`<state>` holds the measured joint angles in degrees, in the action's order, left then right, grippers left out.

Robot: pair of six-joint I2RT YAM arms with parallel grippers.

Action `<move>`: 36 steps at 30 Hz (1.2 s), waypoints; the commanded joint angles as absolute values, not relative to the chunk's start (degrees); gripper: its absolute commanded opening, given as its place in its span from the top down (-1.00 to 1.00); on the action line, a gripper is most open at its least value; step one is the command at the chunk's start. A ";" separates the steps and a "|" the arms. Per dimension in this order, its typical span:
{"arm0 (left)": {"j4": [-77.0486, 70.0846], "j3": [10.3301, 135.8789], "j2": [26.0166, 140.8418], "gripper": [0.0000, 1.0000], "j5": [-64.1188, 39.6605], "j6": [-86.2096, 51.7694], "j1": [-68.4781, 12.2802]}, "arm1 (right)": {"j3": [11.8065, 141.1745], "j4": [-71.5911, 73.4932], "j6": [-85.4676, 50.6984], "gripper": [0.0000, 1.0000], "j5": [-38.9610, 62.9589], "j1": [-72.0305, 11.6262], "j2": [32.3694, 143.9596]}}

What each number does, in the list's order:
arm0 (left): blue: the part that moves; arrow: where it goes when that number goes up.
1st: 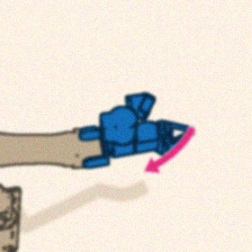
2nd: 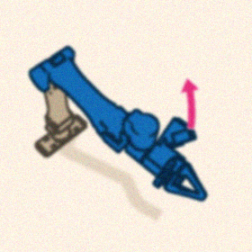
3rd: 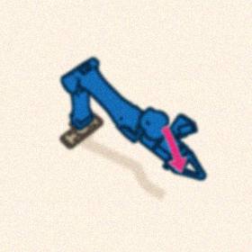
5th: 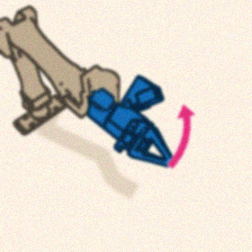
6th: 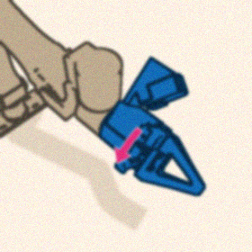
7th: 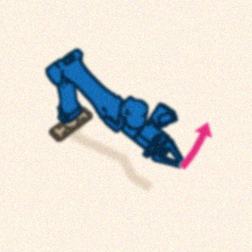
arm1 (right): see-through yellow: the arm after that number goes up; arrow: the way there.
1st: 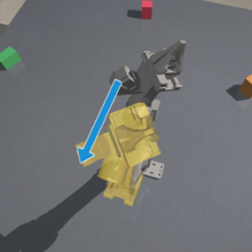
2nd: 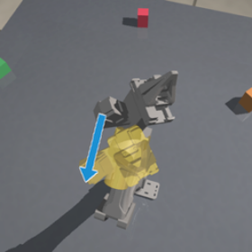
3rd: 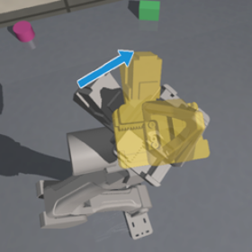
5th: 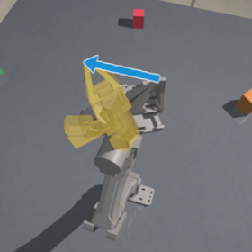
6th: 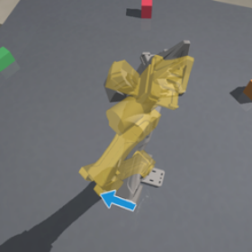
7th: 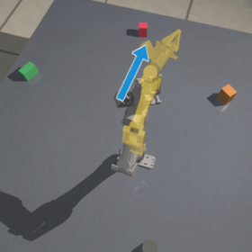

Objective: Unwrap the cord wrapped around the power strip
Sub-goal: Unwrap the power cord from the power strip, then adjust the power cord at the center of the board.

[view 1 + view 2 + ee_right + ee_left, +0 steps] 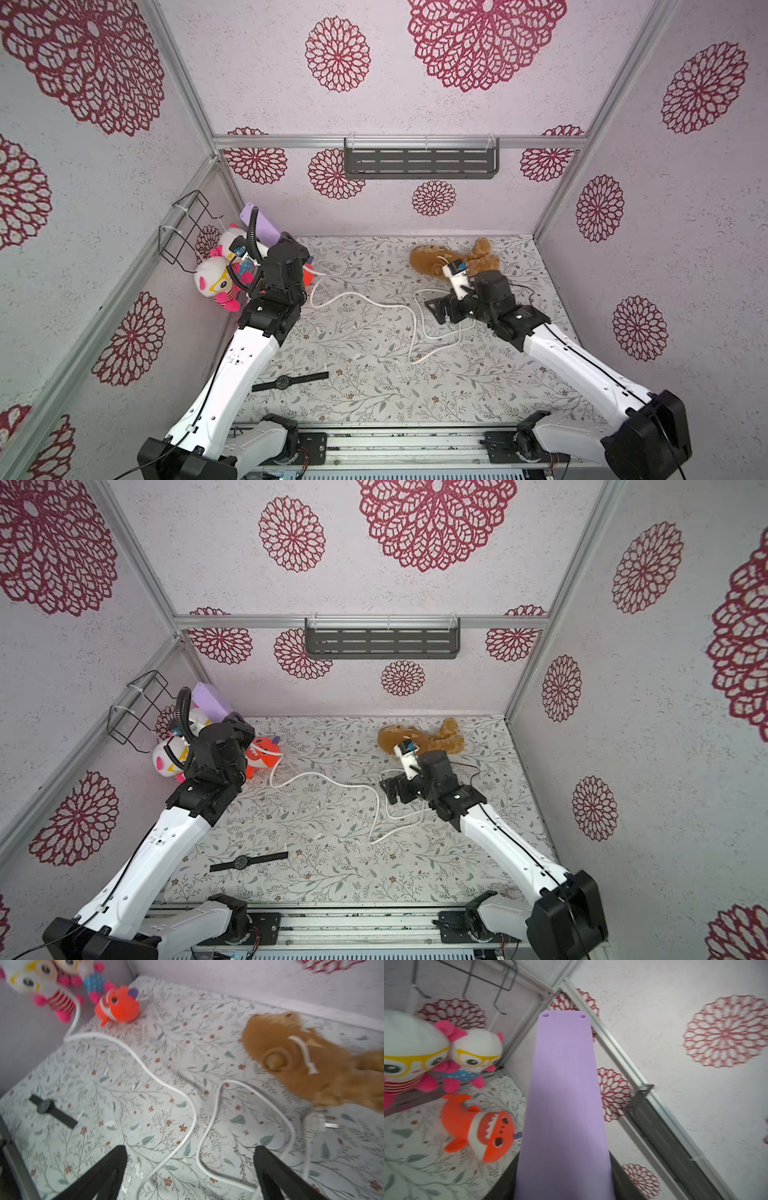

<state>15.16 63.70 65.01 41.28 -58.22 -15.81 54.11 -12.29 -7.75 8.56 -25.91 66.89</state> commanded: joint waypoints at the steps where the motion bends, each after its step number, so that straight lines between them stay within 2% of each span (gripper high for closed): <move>1: 26.08 63.63 64.88 1.00 50.42 -65.97 -14.78 | 53.45 -16.85 -19.76 -0.81 -3.46 -20.09 69.38; 3: 29.94 63.64 66.02 1.00 50.20 -68.27 -14.26 | 55.03 -22.19 -27.87 -0.69 -10.25 -19.60 74.89; 6: 34.09 62.92 67.61 1.00 49.28 -71.53 -14.06 | 56.38 -24.58 -33.14 -0.59 -10.84 -19.62 83.99; 13: 35.37 59.12 69.68 1.00 44.79 -71.98 -12.31 | 58.71 -19.70 -32.62 -0.42 -17.14 -18.53 94.20; 18: 34.58 57.32 70.95 1.00 43.02 -72.10 -11.86 | 61.48 -18.75 -30.02 -0.20 -17.25 -15.90 97.20; 23: 32.87 55.93 72.80 1.00 40.48 -72.01 -11.46 | 62.02 -20.40 -30.25 -0.17 -16.14 -15.46 99.14; 36: 33.40 55.20 72.22 1.00 40.48 -71.53 -11.25 | 63.14 -17.84 -28.21 0.16 -11.57 -15.29 106.07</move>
<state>34.48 55.72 73.78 38.89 -70.57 -11.84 61.78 -17.76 -29.63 -12.64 -15.42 104.66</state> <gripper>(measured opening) 0.530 0.436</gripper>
